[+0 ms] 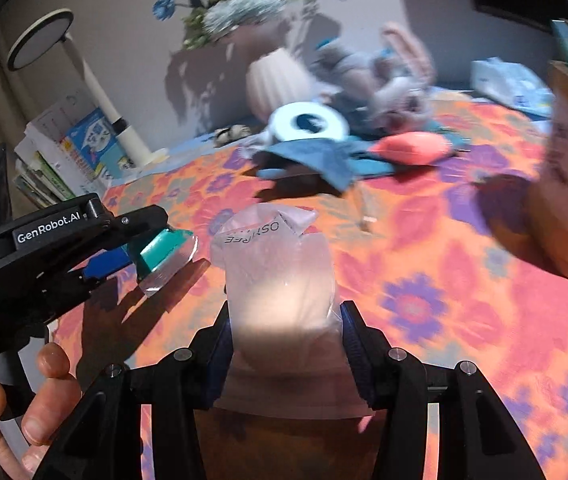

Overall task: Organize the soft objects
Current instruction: 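Carry both items to the glass bowl and release them inside, then move both open tools back over the desk toward the plush bunny, then grasp the white tape roll with the left tool while the right tool grasps the grey plush bunny, then carry the tape roll and bunny to the glass bowl and open both tools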

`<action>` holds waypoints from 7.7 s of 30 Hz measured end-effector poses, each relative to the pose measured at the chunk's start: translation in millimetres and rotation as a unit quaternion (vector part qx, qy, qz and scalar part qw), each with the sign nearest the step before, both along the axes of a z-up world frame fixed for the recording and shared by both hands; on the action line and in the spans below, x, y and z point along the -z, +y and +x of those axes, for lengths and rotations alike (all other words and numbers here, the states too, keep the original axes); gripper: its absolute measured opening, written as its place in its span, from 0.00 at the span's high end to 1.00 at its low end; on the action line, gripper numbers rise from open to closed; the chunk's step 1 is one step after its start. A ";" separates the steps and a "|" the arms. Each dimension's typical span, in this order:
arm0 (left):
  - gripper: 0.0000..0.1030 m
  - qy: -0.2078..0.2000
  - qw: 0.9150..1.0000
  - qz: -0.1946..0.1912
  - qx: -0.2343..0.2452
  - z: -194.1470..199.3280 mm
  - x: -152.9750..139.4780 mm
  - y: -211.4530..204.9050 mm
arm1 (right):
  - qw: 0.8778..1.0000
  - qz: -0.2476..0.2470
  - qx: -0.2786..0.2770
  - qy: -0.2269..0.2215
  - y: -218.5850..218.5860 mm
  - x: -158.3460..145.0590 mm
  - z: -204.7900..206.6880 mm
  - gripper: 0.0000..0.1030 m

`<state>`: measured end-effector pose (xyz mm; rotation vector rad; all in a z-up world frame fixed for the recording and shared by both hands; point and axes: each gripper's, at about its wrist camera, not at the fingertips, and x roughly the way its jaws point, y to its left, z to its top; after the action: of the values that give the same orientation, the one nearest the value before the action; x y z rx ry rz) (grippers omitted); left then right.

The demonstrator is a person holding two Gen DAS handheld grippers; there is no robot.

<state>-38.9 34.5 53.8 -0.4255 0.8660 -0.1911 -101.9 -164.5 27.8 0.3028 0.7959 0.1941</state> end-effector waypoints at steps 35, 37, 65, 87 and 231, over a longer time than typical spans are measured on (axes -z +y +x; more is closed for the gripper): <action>0.61 -0.091 0.940 0.006 0.329 -94.8 -81.6 -336.8 | 0.938 0.051 0.328 -0.101 -309.1 -76.4 -144.5 0.52; 0.61 -0.102 0.937 0.013 0.333 -89.4 -87.7 -355.3 | 0.935 0.051 0.334 -0.106 -323.1 -80.1 -140.7 0.52; 0.22 -0.133 0.918 0.064 0.367 -44.8 -78.9 -431.7 | 0.933 0.073 0.346 -0.062 -420.1 -69.7 -80.2 0.33; 0.22 -0.180 0.917 0.076 0.349 -117.3 -133.4 -356.9 | 0.950 0.031 0.282 -0.128 -325.5 -134.8 -126.6 0.25; 0.53 -0.133 0.916 0.042 0.375 -9.8 -113.1 -420.6 | 0.938 0.076 0.339 -0.026 -410.0 -89.6 -54.9 0.32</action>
<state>-48.7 -386.1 166.9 0.0380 0.7278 -0.8986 -156.8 -574.6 117.3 0.6966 0.5859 -0.3869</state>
